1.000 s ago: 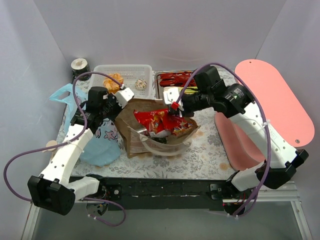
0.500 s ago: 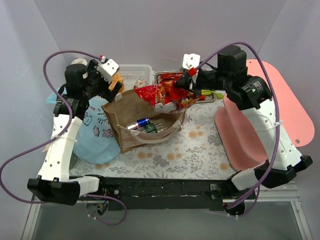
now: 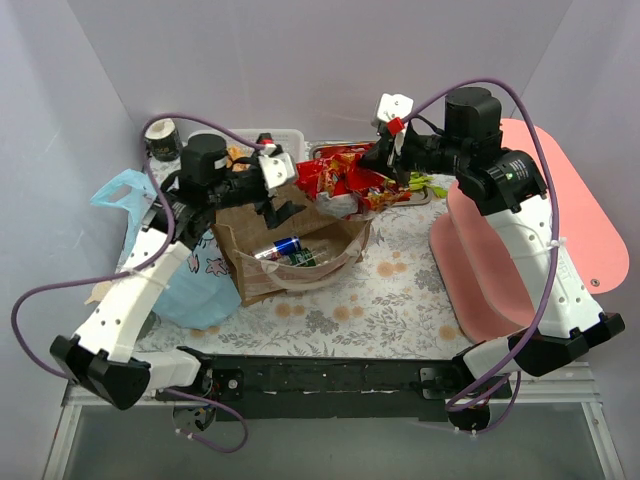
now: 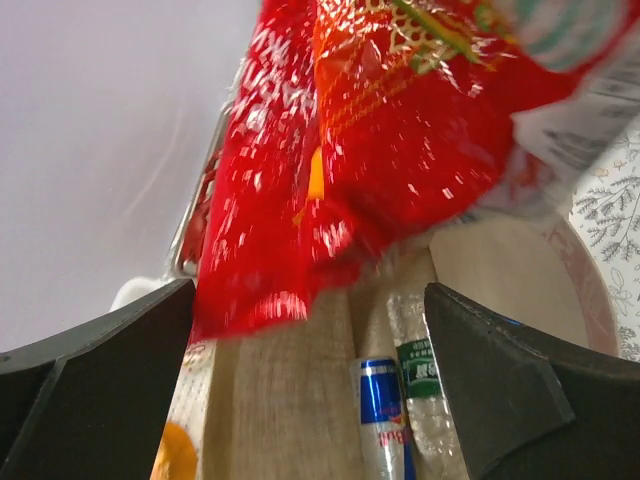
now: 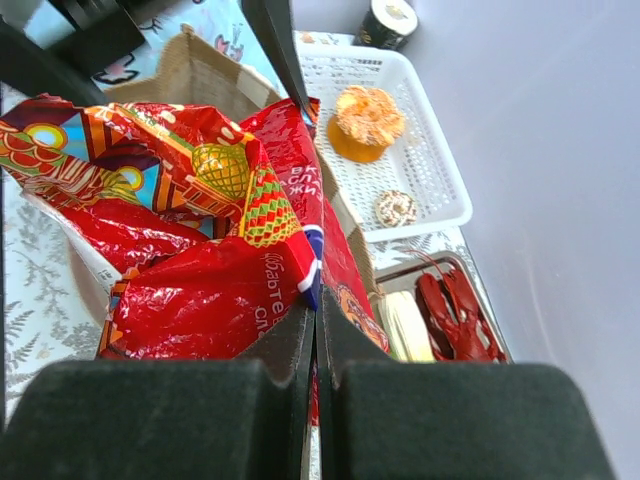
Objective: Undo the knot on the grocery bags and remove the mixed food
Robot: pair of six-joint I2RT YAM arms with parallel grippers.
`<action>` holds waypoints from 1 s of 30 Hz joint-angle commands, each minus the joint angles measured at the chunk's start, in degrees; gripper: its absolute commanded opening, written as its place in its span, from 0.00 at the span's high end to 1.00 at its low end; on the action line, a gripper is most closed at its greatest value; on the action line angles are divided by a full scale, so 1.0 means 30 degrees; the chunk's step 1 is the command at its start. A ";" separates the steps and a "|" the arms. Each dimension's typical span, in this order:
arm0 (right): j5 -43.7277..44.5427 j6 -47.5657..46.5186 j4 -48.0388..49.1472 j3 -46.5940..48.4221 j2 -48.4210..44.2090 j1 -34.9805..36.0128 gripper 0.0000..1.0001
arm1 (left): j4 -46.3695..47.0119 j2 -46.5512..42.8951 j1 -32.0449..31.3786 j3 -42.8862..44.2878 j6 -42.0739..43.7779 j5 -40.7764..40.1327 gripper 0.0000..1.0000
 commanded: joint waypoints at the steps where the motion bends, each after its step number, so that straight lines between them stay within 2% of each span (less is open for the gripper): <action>1: -0.1557 0.0264 0.2597 0.0965 -0.0871 0.0034 0.99 | 0.2142 0.1157 -0.1078 0.0134 0.1867 -0.0270 0.02; 4: -0.1939 0.0294 0.2333 0.0906 -0.0901 0.0034 0.99 | 0.3016 0.2038 -0.1869 0.0429 0.2045 -0.0648 0.02; 7: -0.1648 -0.0056 0.1894 0.0702 -0.1017 0.0034 0.99 | 0.3460 0.2389 -0.2484 0.0605 0.2367 -0.0972 0.26; 8: -0.1357 -0.0435 0.1429 0.0643 -0.1076 0.0034 0.99 | 0.3461 0.2449 -0.2486 0.0664 0.2455 -0.0943 0.46; 10: -0.1063 -0.0730 0.0958 0.0439 -0.1252 0.0005 0.99 | 0.3606 0.2421 -0.2515 0.0635 0.2339 -0.0856 0.76; 11: -0.0829 -0.0702 0.0636 -0.0085 -0.1542 -0.0024 0.99 | 0.3752 0.2362 -0.2515 0.0432 0.2135 -0.0855 0.98; 13: -0.0565 -0.0644 0.0400 -0.0789 -0.1924 -0.0171 0.99 | 0.4396 0.2215 -0.2515 0.0226 0.1377 -0.0680 1.00; 14: 0.0452 -0.0411 0.0399 -0.1344 -0.2390 -0.0200 0.99 | 0.4688 0.2186 -0.2515 0.0138 0.0995 -0.0766 1.00; 15: 0.1159 -0.0235 0.0399 -0.1495 -0.2656 -0.0258 0.80 | 0.5562 0.2186 -0.2515 0.0108 0.0469 -0.1028 1.00; 17: 0.3610 -0.0146 0.0369 -0.1613 -0.3473 -0.0434 0.52 | 0.6620 0.2360 -0.2515 0.0224 -0.1552 -0.2369 1.00; 18: 0.4526 -0.0087 0.0659 -0.1787 -0.3769 -0.0725 0.31 | 0.7930 0.2419 -0.2515 0.0225 -0.1964 -0.2784 1.00; 20: 0.7358 0.0379 0.1478 -0.2197 -0.4848 -0.1426 0.15 | 0.9459 0.2769 -0.2515 0.0458 -0.2900 -0.4010 1.00; 21: 0.8160 0.0701 0.1889 -0.2547 -0.5175 -0.1692 0.13 | 1.0830 0.3004 -0.2544 0.0807 -0.3312 -0.4425 1.00; 24: 1.1033 0.0823 0.4143 -0.3077 -0.6231 -0.2307 0.09 | 1.2187 0.4812 -0.2662 0.3936 -0.4544 -0.5744 1.00; 26: 1.2464 0.0558 0.5141 -0.2874 -0.6233 -0.2543 0.09 | 1.2571 0.5901 -0.3099 0.6777 -0.4809 -0.5312 1.00; 29: 1.3175 -0.0143 0.6079 -0.2231 -0.5912 -0.3129 0.09 | 1.2863 0.7661 -0.5059 0.9475 -0.3408 -0.4196 1.00; 30: 1.3235 -0.0348 0.6227 -0.1968 -0.5794 -0.3159 0.09 | 1.3416 0.7809 -0.5528 0.9308 -0.2940 -0.3963 1.00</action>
